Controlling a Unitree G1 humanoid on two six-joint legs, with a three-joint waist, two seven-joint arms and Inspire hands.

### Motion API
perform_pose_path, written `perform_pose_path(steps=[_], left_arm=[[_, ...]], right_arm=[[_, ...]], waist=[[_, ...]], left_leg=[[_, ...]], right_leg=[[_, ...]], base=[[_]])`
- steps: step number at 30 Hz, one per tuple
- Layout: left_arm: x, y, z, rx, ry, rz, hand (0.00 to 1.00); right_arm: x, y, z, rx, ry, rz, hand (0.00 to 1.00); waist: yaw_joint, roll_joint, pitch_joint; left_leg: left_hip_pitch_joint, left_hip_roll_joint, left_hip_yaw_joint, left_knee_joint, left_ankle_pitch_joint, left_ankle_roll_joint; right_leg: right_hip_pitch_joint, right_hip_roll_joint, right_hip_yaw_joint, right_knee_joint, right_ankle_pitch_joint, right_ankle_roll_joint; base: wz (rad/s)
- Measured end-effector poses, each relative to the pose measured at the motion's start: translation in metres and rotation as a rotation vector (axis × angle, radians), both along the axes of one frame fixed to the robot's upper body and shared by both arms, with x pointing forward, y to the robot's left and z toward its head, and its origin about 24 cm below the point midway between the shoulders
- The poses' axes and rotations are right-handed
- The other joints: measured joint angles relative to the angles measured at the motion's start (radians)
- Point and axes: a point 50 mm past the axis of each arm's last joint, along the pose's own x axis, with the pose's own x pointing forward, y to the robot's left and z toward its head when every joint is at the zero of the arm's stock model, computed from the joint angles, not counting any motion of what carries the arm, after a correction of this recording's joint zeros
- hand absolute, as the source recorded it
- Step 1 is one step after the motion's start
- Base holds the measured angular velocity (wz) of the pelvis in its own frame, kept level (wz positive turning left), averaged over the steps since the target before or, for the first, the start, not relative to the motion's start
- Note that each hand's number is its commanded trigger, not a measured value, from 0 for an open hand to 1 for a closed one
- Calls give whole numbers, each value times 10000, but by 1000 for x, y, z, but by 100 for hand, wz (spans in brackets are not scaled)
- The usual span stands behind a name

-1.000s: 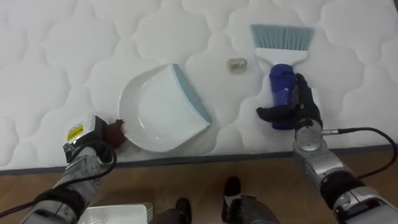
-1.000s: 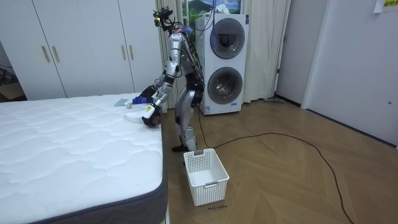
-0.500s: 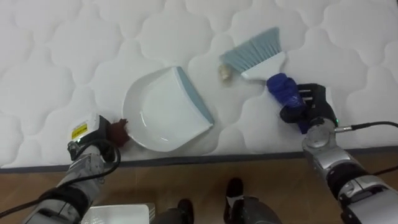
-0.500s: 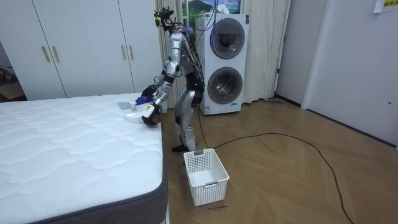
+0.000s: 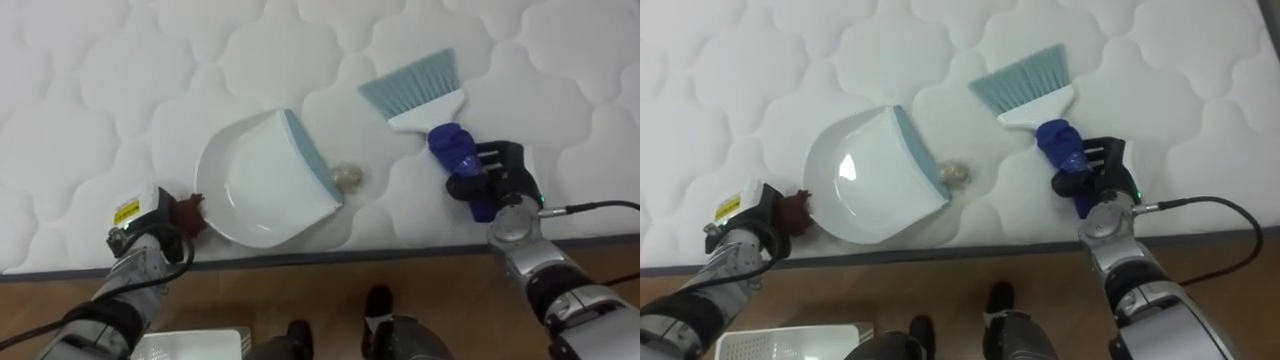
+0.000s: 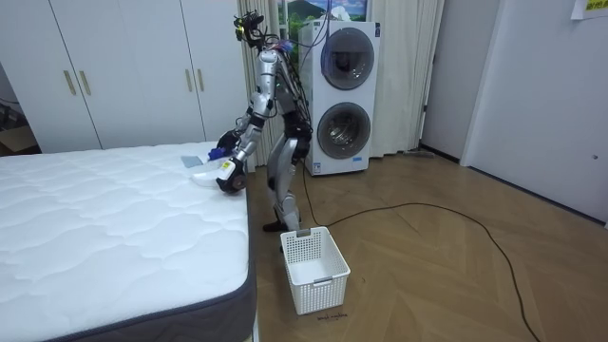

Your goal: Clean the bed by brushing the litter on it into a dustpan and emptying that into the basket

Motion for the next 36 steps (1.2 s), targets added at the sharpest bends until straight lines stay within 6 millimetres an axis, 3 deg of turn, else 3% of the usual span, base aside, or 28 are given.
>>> perform_pose_path(steps=[9,18,21,24,26,29,36], left_arm=[[0,-1,0,-13,-3,-3,100],[-2,1,-2,281,223,103,100],[1,1,1,546,171,-93,100],[3,6,6,1074,174,-263,100],[11,14,17,1845,-25,-559,100],[18,16,26,2425,-198,-858,100],[26,11,34,3012,-384,-1333,100]], right_arm=[[-1,-3,0,-126,37,32,100],[-3,-10,1,-2053,428,719,100],[-2,-21,7,-3062,701,1042,100],[-3,-30,9,-4347,1319,1492,100],[1,-36,17,-5577,1632,1959,100],[7,-44,28,-7274,2114,2348,100],[19,-55,50,-9847,2798,3116,100]], waist=[[-67,-2,-2],[-225,-38,-14],[-211,-99,-23],[-164,-341,-32],[-92,-779,-39],[28,-1118,-32],[314,-1151,-22]], left_leg=[[-18,1,-14,31,12,14],[0,-22,6,71,30,56],[-62,-52,5,56,29,55],[-47,-103,-8,53,39,39],[-141,-158,-3,22,73,4],[-179,-128,-28,118,80,-7],[-301,7,-16,234,48,39]], right_leg=[[14,-82,-71,19,-13,21],[70,-168,-143,117,-59,75],[-13,-228,-238,196,-86,43],[-37,-301,-238,289,-137,10],[-210,-313,-222,431,-171,-37],[-185,-302,-275,421,-154,-62],[-176,-266,-317,200,-13,-20]], base=[[1],[4],[9],[0],[2],[3],[0]])
